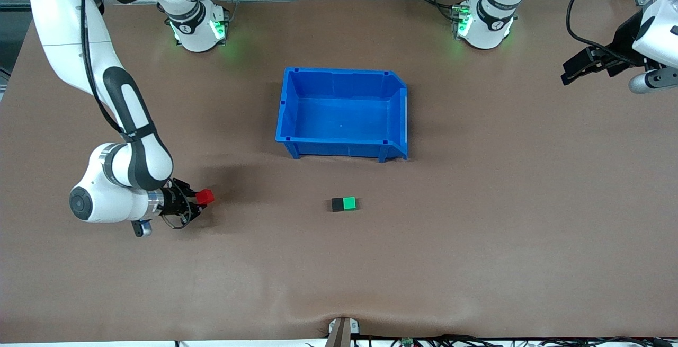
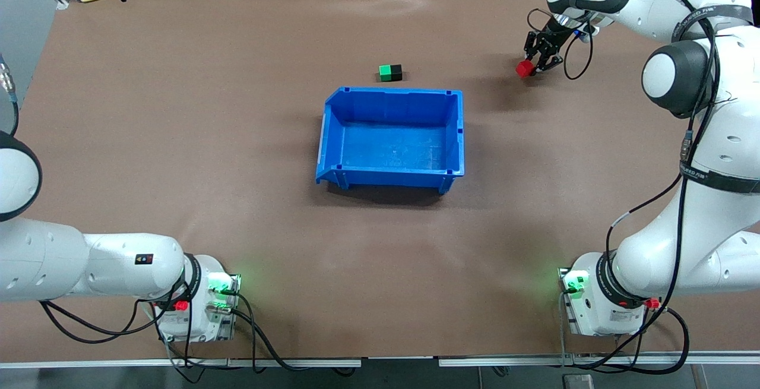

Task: Attach green and red cubes to black cube
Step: 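Lift the red cube and carry it toward the black cube with the right gripper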

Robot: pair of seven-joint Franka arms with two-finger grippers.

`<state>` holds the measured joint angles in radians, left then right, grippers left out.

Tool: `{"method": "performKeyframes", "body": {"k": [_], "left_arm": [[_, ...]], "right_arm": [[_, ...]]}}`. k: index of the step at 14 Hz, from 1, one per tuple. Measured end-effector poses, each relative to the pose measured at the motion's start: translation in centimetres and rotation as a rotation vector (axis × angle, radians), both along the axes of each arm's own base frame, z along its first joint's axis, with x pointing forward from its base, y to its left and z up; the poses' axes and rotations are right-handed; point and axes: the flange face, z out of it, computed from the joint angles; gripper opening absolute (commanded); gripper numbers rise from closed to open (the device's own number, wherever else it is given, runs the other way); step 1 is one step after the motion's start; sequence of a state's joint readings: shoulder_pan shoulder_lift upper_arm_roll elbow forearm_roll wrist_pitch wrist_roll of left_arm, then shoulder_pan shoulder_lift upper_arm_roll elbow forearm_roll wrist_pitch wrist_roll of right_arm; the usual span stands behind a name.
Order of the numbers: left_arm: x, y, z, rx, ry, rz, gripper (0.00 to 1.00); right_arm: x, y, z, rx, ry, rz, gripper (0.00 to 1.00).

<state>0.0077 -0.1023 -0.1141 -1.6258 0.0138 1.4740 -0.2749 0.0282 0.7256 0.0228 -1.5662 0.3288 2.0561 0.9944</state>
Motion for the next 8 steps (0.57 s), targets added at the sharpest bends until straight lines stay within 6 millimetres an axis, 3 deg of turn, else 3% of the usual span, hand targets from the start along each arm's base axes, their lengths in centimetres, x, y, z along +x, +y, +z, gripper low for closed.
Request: {"method": "performKeyframes", "body": {"k": [8], "left_arm": [[0.0, 0.0, 0.0, -0.002, -0.001, 0.000, 1.00]], "right_arm": [[0.0, 2.8, 0.3, -0.016, 0.024, -0.063, 0.00]]}}
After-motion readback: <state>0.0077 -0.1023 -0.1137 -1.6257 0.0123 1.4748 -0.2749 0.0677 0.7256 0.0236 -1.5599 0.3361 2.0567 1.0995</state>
